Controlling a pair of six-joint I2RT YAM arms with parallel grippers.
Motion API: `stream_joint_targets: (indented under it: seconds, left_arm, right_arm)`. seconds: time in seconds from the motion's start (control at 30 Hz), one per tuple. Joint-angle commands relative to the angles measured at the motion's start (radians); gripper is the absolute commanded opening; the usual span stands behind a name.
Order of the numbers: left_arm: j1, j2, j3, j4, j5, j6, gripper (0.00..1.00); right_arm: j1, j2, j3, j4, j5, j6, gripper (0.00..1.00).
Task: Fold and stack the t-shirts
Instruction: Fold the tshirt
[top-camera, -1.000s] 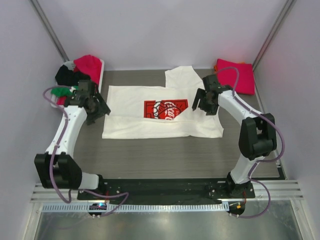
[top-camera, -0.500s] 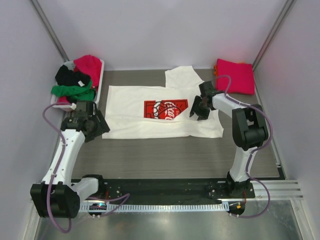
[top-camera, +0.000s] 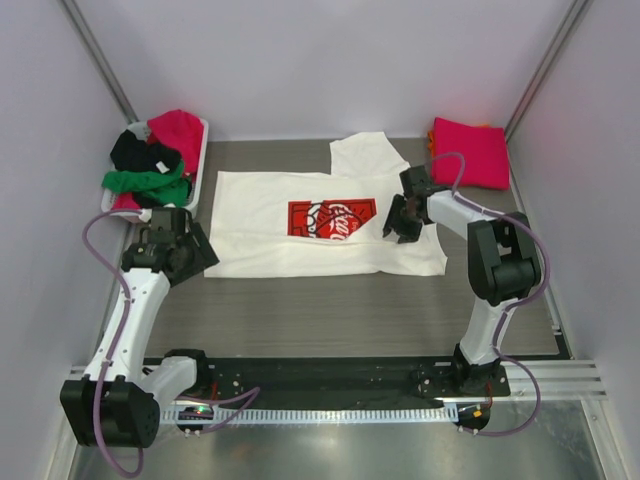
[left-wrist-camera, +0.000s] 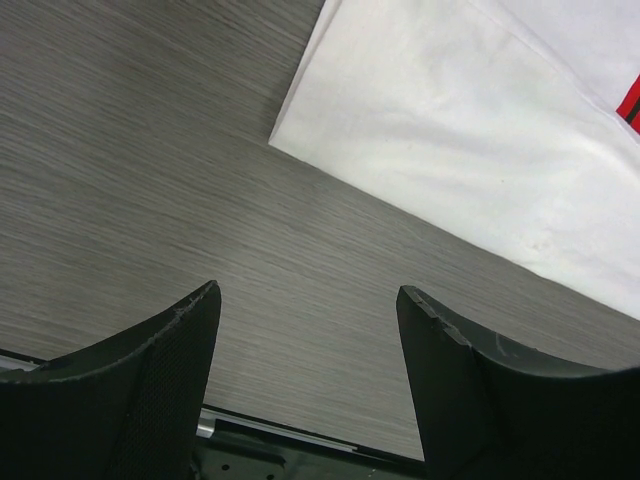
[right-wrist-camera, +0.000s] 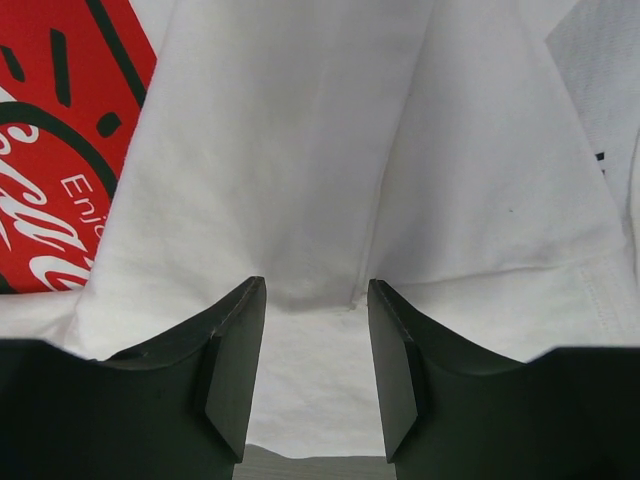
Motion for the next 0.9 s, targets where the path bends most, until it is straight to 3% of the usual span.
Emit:
stream_joint_targets:
  seconds: [0.0,0.27,0.47,0.57,0.63,0.87]
  left_arm:
    - [0.005,-0.014,-0.001,0.037,-0.011,0.012,0.72]
    - [0.005,-0.006,-0.003,0.040,-0.011,0.014,0.72]
    - [0.005,-0.008,-0.004,0.040,-0.014,0.014,0.72]
    - [0.005,-0.005,-0.004,0.041,-0.014,0.012,0.72]
    - [0.005,-0.005,-0.004,0.043,-0.014,0.012,0.71]
    - [0.005,0.004,-0.003,0.043,-0.014,0.012,0.71]
  right_arm:
    - [-0.003,-0.060,-0.017,0.000,0.025,0.000,0.51]
    - [0.014,-0.024,-0.019,0.034,-0.003,0.020,0.44]
    - [0.023,-0.021,0.000,0.033,-0.010,0.032,0.26]
    - [0.023,-0.034,0.015,0.019,-0.012,0.035,0.10]
    - [0.024,-0.036,0.050,0.005,-0.012,0.037,0.01]
    - [0.024,0.108,0.372,-0.093,0.002,0.029,0.01]
